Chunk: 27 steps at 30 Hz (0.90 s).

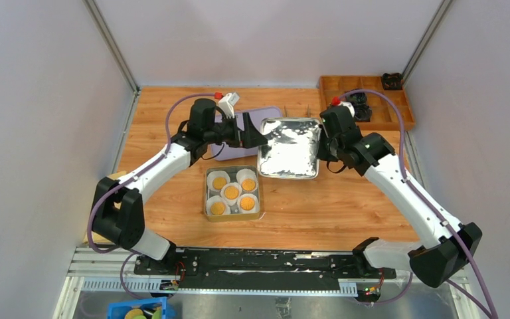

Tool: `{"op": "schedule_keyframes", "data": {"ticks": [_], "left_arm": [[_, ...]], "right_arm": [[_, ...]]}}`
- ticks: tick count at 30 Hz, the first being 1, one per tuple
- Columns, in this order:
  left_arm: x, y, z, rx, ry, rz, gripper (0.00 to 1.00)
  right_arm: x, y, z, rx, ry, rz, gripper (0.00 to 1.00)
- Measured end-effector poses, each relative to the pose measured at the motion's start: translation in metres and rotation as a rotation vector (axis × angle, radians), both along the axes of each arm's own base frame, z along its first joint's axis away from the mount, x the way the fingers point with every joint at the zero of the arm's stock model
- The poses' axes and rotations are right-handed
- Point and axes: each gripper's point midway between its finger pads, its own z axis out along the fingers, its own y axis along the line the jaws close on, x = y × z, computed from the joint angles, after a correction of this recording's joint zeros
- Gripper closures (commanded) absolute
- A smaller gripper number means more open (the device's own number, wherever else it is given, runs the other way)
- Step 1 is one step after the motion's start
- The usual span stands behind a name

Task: Pack the cookies

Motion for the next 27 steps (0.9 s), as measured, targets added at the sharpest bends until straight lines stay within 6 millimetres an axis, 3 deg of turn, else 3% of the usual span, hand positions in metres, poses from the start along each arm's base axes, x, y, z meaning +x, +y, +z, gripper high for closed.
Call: {"op": "schedule_keyframes", "data": {"ticks": [7, 10, 14, 18, 22, 27], "left_arm": [[-0.011, -0.019, -0.004, -0.018, -0.009, -0.077, 0.07], [-0.01, -0.023, -0.011, -0.019, -0.004, -0.09, 0.3], [-0.005, -0.028, -0.026, -0.011, 0.03, -0.096, 0.74], [-0.009, -0.03, -0.019, -0.042, 0.041, -0.128, 0.95], [-0.011, -0.033, 0.001, -0.035, 0.016, -0.14, 1.0], [-0.005, -0.03, 0.023, 0.034, 0.005, -0.122, 1.0]], "right_arm": [[0.006, 0.015, -0.002, 0.039, 0.013, 0.042, 1.0], [0.006, 0.02, -0.003, 0.054, 0.019, 0.057, 1.0], [0.008, 0.025, -0.007, 0.059, 0.03, 0.073, 1.0], [0.011, 0.013, -0.02, -0.036, 0.053, 0.062, 1.0], [0.02, 0.008, -0.029, -0.119, 0.049, 0.067, 0.93], [0.025, 0.012, -0.015, -0.21, -0.027, 0.13, 0.83]]}}
